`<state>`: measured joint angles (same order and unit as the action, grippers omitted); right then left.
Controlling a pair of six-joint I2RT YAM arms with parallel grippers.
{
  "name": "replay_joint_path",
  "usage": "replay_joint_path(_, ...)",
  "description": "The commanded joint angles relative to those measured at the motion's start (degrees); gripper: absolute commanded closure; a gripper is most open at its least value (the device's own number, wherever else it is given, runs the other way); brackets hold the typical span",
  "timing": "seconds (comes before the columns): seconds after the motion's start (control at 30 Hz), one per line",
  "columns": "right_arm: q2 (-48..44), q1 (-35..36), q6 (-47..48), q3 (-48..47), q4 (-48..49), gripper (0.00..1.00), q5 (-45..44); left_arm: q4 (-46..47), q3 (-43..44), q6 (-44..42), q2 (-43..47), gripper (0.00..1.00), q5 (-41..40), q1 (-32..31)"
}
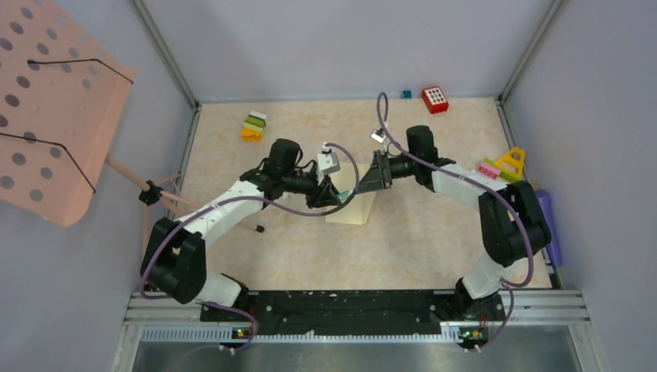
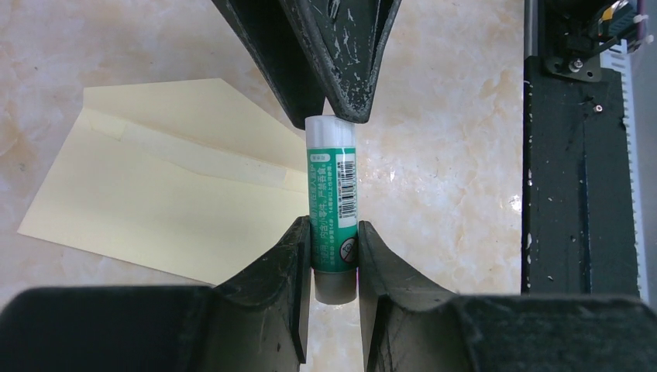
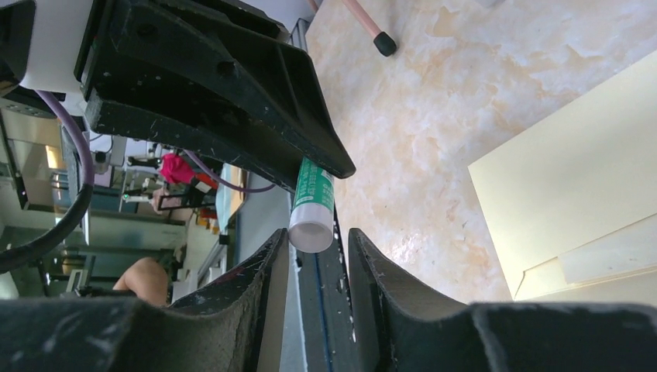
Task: Place the letter into the envelope and seal it
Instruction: Unscrew the solid glue.
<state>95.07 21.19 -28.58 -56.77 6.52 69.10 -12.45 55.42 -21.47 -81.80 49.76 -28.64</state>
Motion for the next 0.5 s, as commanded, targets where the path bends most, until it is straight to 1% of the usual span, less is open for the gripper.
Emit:
replay_joint_path(0.0,0.0,0.0,1.2,-2.9,-0.6,0.69,0.2,-0.7,1.4,-2.7,1.0,1.0,-1.0,-1.0)
replay_joint_path(0.2,0.4,0.7,2.7,-3.4,-2.4,0.73,-0.5,-0.6,1.7,-2.5,0.5,1.0,-1.8,-1.2)
replay_joint_path(0.47,0.9,2.1,6.0,-4.6,-6.2,0.73,-1.4,-0.2,1.7,-2.1,0.3,1.0,-2.5,-1.4)
